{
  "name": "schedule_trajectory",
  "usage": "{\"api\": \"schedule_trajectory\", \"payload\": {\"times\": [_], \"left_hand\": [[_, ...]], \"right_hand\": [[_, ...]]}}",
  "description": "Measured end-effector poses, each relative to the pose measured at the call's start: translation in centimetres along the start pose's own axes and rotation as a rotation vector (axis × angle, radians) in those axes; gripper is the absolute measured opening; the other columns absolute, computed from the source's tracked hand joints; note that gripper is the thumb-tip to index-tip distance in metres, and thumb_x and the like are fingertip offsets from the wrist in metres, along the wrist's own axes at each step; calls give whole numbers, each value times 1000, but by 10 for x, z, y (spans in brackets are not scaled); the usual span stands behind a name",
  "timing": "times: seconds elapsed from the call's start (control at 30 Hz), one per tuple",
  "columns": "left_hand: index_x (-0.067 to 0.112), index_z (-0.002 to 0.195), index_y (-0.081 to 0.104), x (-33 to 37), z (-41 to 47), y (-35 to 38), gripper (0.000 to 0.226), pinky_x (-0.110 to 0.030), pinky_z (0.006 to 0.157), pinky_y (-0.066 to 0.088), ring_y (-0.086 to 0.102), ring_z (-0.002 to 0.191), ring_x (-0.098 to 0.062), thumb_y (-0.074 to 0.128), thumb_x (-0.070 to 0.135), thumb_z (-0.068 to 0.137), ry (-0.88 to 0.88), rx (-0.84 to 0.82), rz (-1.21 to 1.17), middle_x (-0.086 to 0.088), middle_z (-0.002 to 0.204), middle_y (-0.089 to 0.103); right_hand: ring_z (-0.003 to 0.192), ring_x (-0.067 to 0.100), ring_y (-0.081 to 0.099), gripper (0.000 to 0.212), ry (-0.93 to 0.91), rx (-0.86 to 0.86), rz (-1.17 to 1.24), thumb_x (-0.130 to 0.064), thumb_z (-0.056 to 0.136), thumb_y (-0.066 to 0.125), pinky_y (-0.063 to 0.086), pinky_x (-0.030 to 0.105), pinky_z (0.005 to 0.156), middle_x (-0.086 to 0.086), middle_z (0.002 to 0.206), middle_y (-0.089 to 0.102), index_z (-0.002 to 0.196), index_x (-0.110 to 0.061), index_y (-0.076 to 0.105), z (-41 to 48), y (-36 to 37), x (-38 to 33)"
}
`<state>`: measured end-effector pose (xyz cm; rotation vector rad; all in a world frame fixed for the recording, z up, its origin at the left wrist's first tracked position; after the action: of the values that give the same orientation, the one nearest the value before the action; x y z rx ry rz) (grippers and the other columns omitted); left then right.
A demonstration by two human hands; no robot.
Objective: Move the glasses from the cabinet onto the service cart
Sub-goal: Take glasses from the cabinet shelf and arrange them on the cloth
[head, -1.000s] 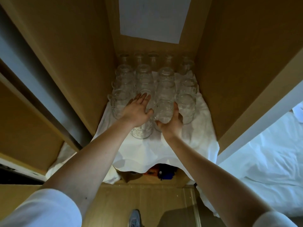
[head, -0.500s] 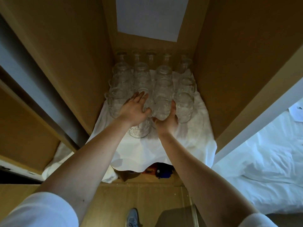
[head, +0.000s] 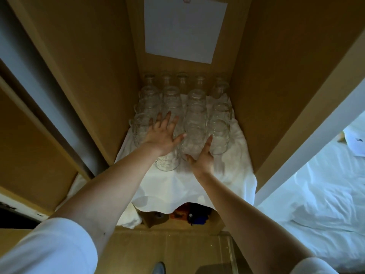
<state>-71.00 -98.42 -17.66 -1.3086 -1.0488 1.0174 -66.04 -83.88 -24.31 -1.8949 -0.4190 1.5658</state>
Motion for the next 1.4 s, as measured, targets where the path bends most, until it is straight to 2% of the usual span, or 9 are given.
{"api": "schedule_trajectory", "payload": {"times": [0.1,0.2,0.33,0.5,0.67,0.73,0.93,1.17,1.4], "left_hand": [[21,152,-5,-2,-14,-13,72,-48,117,-1,-4,147,-30,12,60,95,-59,129,-102,-3,161,-5],[17,152,2,-16,-32,-16,68,-50,116,9,8,145,-34,15,56,97,-202,194,-256,-6,160,1],[17,152,3,-33,-60,-3,68,-51,116,15,11,143,-37,21,53,98,-306,113,-217,-9,159,5],[17,152,7,-46,-125,43,66,-48,116,16,5,145,-37,29,49,99,-378,-118,-239,-9,160,3],[26,152,14,-87,-227,107,66,-46,114,23,11,145,-30,43,47,97,-417,-631,-193,0,159,15],[24,152,11,-117,-272,120,73,-44,113,26,18,144,-30,46,50,94,-527,-699,-188,-1,158,17],[19,153,8,-187,-365,138,80,-36,110,31,26,142,-26,56,39,91,-728,-692,-207,-7,158,17],[22,152,10,-221,-382,154,87,-40,112,29,25,142,-29,65,38,87,-597,-610,-374,-9,157,19],[21,152,12,-360,-489,166,91,-43,111,31,27,140,-31,70,33,83,-765,-608,-385,-10,155,25]], "right_hand": [[118,30,55,103,-23,-17,-72,-40,87,64,48,28,80,18,145,40,150,-21,-16,-5,-16,12],[119,29,53,79,-57,-23,-79,-37,92,57,51,35,87,14,143,42,152,-23,7,-12,-30,24],[108,22,59,36,-163,-44,-174,-30,96,50,51,31,81,5,127,58,130,-20,50,-25,-37,23],[95,25,62,25,-317,-245,-375,-30,95,43,50,29,72,3,109,66,108,-22,63,-56,-6,20],[118,27,52,43,-416,-679,-570,-33,94,52,47,35,96,8,132,52,135,-23,45,-102,68,25],[126,30,45,57,-438,-814,-573,-32,93,56,43,37,101,10,139,45,144,-24,33,-128,94,30],[130,34,39,76,-553,-1011,-796,-34,88,61,40,45,106,11,146,31,150,-33,16,-170,150,22],[131,34,39,76,-690,-1025,-730,-30,88,60,39,42,105,11,151,26,149,-37,16,-228,255,-67],[130,33,40,86,-772,-1096,-750,-22,83,65,41,42,103,9,154,17,150,-37,13,-318,373,-134]]}}
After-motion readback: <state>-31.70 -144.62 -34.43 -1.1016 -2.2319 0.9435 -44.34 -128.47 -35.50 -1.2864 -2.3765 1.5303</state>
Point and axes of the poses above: each hand's wrist, its own z-axis towards the middle knuckle, its own y-axis out of the palm, x = y × z, the point moved 6 cm from there along z, towards the middle knuckle
